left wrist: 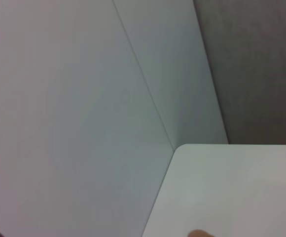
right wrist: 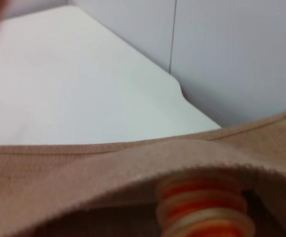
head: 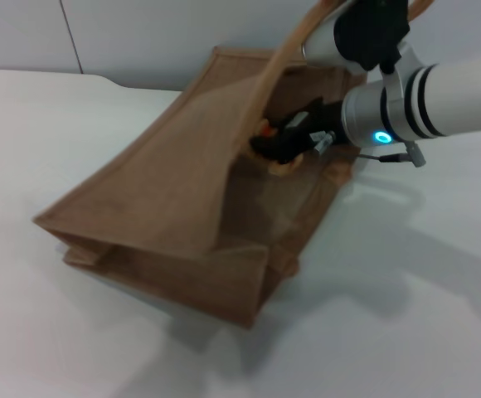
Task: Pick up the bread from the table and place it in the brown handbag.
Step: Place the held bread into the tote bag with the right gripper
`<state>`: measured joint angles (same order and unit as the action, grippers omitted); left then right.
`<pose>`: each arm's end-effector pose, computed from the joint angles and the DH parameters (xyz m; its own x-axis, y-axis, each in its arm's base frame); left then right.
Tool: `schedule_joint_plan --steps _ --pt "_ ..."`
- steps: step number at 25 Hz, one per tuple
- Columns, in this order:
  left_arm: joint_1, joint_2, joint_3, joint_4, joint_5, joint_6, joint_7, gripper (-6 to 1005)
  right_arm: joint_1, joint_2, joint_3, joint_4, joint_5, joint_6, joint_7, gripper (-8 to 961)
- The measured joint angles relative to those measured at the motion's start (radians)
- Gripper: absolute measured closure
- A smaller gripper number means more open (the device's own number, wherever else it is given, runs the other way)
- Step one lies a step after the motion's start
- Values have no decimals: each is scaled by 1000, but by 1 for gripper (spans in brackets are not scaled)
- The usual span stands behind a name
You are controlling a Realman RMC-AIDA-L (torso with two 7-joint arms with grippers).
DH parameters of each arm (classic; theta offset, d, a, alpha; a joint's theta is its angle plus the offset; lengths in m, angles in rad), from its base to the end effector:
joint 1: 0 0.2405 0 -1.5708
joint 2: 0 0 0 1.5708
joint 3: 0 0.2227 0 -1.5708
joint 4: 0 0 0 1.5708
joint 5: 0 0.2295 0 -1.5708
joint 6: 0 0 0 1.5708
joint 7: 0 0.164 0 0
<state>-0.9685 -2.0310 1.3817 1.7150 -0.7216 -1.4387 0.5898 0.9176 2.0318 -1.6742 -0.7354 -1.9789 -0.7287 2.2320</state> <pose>0.0899 0.3661 0.0543 0.9968 -0.0339 0.0728 0.0083 -0.8580 -0.5135 0.0936 0.4390 -0.0957 0.9198 -0.3652 -0.1436 -0.3910 -0.8207 -0.4167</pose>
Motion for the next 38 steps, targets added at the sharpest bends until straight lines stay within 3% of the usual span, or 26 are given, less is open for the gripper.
schedule_joint_plan --steps 8,13,18,26,31,38 --pt "-1 0 0 1 -7 4 -2 882 11 1 -13 18 53 16 0 671" --pt "-2 0 9 13 -13 15 -3 882 11 1 -34 21 60 40 0 537" --pt "11 0 4 15 -4 16 -13 882 12 1 -37 31 61 57 0 296" --pt "75 4 -13 16 66 29 -14 882 -21 -8 -29 25 49 15 6 196" --pt "134 4 -47 16 78 55 -10 883 -63 -16 13 16 16 -53 5 201" --pt "198 6 -95 10 113 81 -4 885 -133 -13 141 -32 -113 -160 11 201"
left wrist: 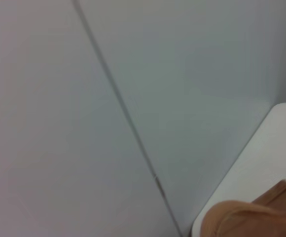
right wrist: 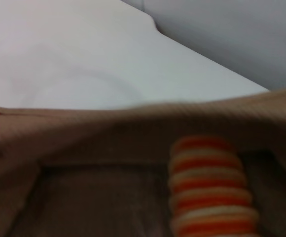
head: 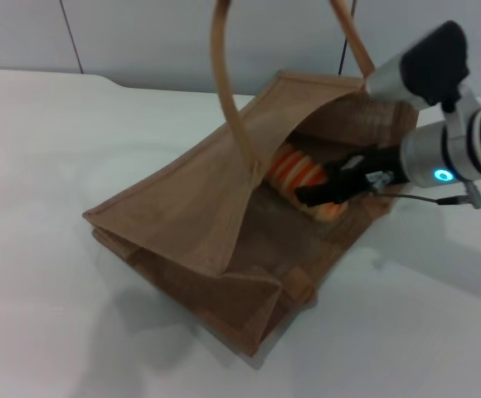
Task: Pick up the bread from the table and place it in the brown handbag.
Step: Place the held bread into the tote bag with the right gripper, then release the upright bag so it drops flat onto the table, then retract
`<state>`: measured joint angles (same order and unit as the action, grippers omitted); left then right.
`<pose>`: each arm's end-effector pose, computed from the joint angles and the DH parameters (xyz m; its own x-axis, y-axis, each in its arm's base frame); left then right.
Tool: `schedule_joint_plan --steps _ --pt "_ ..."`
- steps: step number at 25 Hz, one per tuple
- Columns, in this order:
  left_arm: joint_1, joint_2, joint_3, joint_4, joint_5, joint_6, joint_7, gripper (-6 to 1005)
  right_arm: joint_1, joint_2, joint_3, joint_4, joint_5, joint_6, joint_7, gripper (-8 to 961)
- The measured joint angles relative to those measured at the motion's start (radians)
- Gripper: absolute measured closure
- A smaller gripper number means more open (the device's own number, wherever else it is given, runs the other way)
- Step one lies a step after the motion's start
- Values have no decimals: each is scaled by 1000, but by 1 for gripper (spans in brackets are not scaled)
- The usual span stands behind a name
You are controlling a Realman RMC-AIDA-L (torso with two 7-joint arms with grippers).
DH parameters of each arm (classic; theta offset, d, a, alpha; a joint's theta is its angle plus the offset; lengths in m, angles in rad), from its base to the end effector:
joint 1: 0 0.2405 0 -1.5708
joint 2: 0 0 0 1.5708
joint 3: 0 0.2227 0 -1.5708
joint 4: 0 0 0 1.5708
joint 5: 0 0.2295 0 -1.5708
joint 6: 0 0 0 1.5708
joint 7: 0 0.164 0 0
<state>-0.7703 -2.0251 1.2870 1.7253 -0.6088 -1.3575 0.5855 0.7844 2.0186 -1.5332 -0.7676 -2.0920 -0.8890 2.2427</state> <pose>0.0076 0.4046 0.0953 0.9756 0.1726 0.1354 0.2186 -0.7114 -0.6679 0.1574 0.4249 -0.0719 0.8516 -0.5145 -0.1003 -0.5089 -0.7655 -0.3938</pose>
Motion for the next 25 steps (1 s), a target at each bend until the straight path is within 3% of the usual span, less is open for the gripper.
schedule_joint_plan --steps 9,17,25 --pt "57 0 -21 -6 7 39 8 884 -124 2 249 -159 -231 -123 39 201" --pt "133 -2 -25 -10 -4 136 34 882 -202 4 387 -264 -345 -135 76 202" --pt "156 -2 -47 -127 -165 205 125 880 -228 5 466 -278 -347 -74 74 201"
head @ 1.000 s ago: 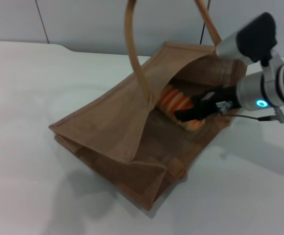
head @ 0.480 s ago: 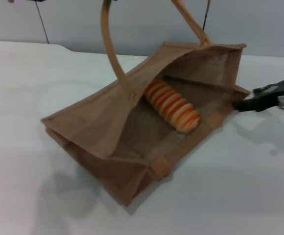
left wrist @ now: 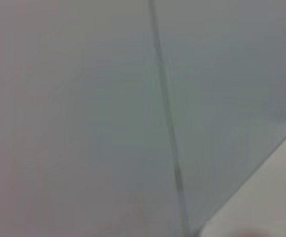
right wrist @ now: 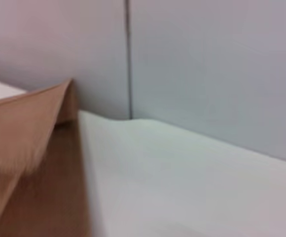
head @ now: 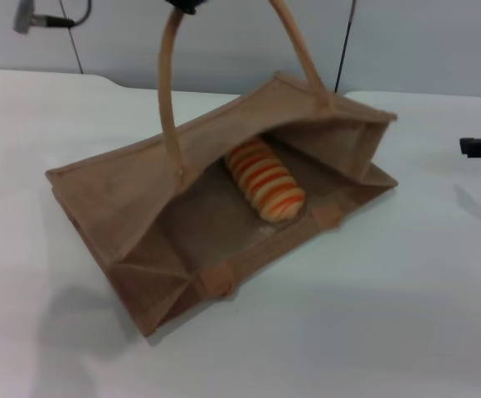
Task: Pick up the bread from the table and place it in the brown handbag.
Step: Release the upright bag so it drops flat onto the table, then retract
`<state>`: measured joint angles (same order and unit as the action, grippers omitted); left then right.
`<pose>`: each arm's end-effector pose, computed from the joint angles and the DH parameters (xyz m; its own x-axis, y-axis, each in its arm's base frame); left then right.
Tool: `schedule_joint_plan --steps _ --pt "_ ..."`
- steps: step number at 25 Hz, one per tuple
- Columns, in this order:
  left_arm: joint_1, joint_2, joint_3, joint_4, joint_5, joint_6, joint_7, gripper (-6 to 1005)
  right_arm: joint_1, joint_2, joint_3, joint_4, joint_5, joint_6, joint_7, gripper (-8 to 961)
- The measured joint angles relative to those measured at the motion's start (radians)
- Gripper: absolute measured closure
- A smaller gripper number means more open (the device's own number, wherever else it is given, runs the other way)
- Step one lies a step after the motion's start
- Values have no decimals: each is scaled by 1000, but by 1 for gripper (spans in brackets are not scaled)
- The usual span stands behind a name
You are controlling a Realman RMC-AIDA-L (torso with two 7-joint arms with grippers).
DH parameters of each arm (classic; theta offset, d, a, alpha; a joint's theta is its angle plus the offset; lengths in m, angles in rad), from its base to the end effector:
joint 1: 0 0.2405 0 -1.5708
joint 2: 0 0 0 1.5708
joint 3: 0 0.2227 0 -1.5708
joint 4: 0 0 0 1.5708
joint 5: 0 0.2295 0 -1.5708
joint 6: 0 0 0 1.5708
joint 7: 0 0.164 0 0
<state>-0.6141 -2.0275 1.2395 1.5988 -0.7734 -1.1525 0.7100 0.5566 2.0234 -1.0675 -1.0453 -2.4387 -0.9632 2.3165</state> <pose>-0.0527 0.4248 0.0971 0.9306 0.2235 0.2899 0.3630 -0.6662 -0.6515 0.2465 0.4381 0.0637 0.7217 -0.6230 -0.3016 -0.6358 -0.4244 -0.6447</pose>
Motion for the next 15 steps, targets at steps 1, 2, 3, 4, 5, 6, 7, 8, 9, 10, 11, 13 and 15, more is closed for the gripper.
schedule_joint_plan --steps 1,2,3,4,5,6,7,8,9,10,11,13,15 --pt "-2 0 -5 -21 -38 2 19 880 6 0 -1 8 0 10 0 201" --pt "-6 0 -7 -46 -85 2 42 880 13 1 -2 17 1 21 0 201" --pt "-9 0 -10 -68 -124 3 62 844 22 1 -4 30 1 31 0 201" --pt "-12 0 -11 -85 -156 3 78 808 34 1 -6 46 4 40 0 201" --pt "-15 1 -11 -98 -180 0 94 772 46 1 -8 65 7 48 -1 201" --pt "-19 1 -9 -112 -204 -7 112 736 59 1 -9 83 13 55 -2 201" --pt "-23 1 -7 -120 -219 -14 126 700 68 1 -10 96 18 61 -4 202" --pt "-24 0 -6 -123 -229 -18 136 664 74 2 -11 105 21 65 -5 202" --pt "-24 -1 -5 -126 -239 -20 149 629 78 2 -13 109 24 72 -5 202" --pt "-21 -2 -6 -126 -249 -19 160 595 79 2 -15 112 29 81 -6 203" --pt "-9 -2 -11 -127 -268 -11 176 560 78 3 -19 112 40 96 -9 203" --pt "15 -2 -20 -128 -303 11 208 491 69 6 -28 112 76 128 -25 204" --pt "61 -2 -27 -131 -350 68 258 410 46 9 -45 109 150 174 -70 204"
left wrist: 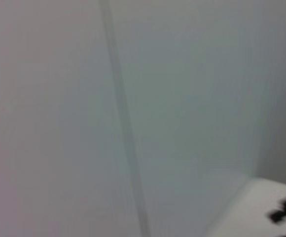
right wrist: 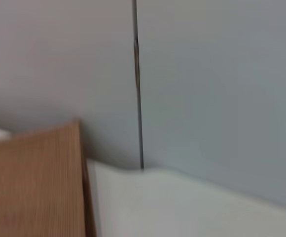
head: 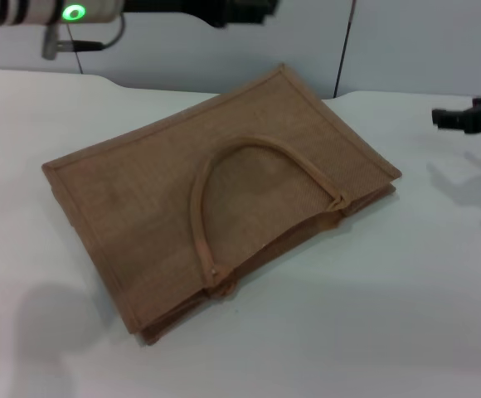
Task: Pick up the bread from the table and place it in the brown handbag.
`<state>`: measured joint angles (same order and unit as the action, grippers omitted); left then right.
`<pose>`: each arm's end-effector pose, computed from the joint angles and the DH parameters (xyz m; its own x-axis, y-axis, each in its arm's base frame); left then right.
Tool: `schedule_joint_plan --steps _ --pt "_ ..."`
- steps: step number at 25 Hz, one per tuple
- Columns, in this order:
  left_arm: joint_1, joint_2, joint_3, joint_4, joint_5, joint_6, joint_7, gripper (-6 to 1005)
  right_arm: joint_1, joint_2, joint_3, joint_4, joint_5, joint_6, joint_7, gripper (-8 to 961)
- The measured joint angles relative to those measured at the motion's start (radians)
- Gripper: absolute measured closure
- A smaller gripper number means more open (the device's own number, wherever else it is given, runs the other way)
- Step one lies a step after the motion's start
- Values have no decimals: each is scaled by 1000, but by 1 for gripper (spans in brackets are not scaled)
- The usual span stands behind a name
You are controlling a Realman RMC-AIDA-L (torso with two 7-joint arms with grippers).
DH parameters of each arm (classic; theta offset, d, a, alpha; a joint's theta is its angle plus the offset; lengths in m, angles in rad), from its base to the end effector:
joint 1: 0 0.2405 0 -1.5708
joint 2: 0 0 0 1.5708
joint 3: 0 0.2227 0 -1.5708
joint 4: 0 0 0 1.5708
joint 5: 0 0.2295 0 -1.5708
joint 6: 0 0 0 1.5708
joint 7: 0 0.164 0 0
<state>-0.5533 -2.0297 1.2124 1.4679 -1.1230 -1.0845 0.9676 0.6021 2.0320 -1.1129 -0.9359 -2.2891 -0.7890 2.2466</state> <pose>-0.0640 0.4215 0.0843 0.8854 0.1476 0.4407 0.3890 -0.7541 -0.5291 0.2298 0.4578 0.0445 0.7360 -0.5471 -0.3988 -0.6538 -0.4211 -0.6287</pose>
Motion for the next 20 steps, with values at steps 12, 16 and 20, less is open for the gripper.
schedule_joint_plan --steps 12,16,20 --pt "168 -5 16 -220 -436 392 546 272 -188 11 -301 -9 942 365 -846 208" --pt "170 -9 43 -375 -690 413 863 272 -227 13 -409 25 1476 347 -1339 209" --pt "172 -9 76 -460 -840 409 1044 272 -224 10 -452 180 1909 198 -1707 209"
